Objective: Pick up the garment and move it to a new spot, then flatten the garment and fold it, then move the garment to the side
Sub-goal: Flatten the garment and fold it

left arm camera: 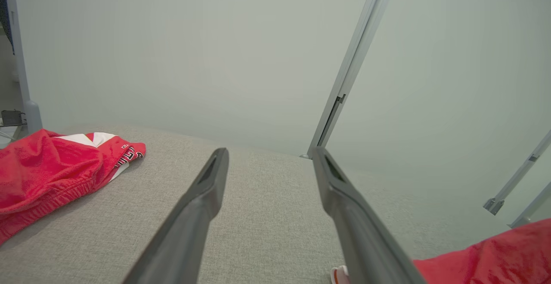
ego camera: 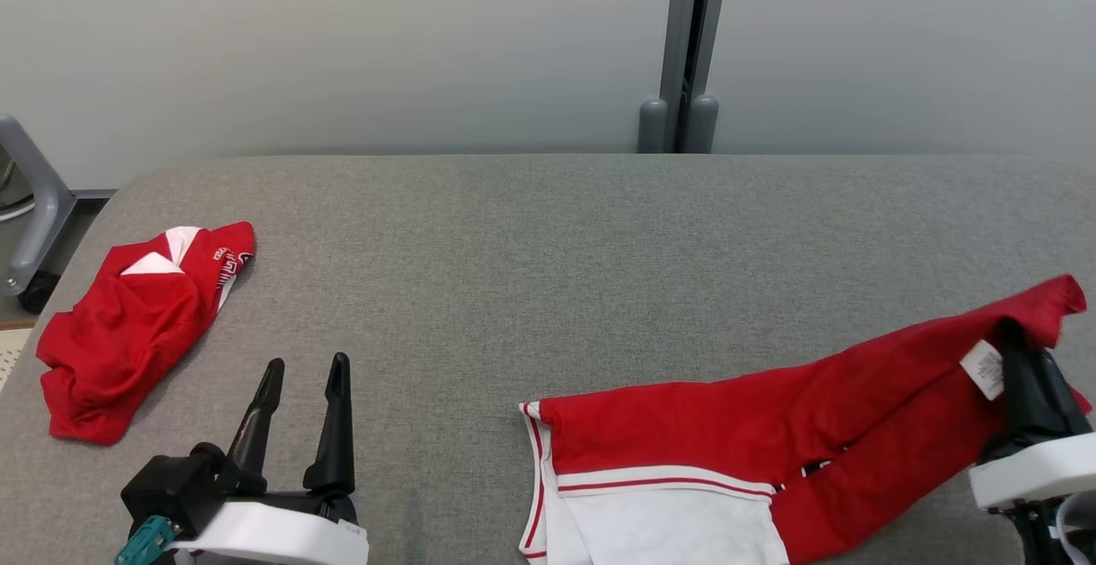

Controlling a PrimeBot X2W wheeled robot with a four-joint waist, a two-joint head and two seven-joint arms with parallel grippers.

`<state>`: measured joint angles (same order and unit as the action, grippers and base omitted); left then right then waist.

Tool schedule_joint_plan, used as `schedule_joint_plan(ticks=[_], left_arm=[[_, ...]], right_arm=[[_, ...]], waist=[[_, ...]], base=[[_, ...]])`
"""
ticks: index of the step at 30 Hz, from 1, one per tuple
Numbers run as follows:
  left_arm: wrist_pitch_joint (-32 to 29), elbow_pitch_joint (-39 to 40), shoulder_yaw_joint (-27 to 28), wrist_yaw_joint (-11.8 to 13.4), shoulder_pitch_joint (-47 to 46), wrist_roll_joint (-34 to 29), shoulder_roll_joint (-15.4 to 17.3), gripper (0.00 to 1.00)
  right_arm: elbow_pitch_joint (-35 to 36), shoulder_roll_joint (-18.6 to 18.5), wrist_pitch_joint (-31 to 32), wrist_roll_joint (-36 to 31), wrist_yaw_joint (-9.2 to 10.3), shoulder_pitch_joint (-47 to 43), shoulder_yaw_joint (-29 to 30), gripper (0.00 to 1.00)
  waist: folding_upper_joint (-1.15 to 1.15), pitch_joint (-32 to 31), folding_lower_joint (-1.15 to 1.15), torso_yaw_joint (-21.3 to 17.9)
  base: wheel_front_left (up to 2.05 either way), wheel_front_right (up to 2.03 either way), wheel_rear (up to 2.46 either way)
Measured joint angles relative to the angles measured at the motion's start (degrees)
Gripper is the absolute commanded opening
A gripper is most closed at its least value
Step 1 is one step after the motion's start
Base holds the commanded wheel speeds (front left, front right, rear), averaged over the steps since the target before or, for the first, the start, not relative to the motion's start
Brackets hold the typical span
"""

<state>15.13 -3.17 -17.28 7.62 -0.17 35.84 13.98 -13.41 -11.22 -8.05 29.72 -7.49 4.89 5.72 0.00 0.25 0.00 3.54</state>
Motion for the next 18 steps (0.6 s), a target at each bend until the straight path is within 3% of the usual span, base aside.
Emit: schedule_joint_plan(ticks=[8,18], left_arm=[[0.01,1.03,4.00,-2.47,1.43,-7.40,-4.20,1.00],[0.01,-1.12,5.81,-6.48,1.99,-11.95,-8.32,1.00]], right_arm=[[8.91,4.14,4.79,-2.34,0.00,-1.60,-7.45,0.00],[2.58,6.97,6.47,-2.67,0.00,0.69,-17.04,0.00]], waist=[[0.00,-0.02,0.00,2.25],[0.00,1.46,0.00,6.06]], base=[[0.00,0.00,0.00],[0.00,0.00,0.00]])
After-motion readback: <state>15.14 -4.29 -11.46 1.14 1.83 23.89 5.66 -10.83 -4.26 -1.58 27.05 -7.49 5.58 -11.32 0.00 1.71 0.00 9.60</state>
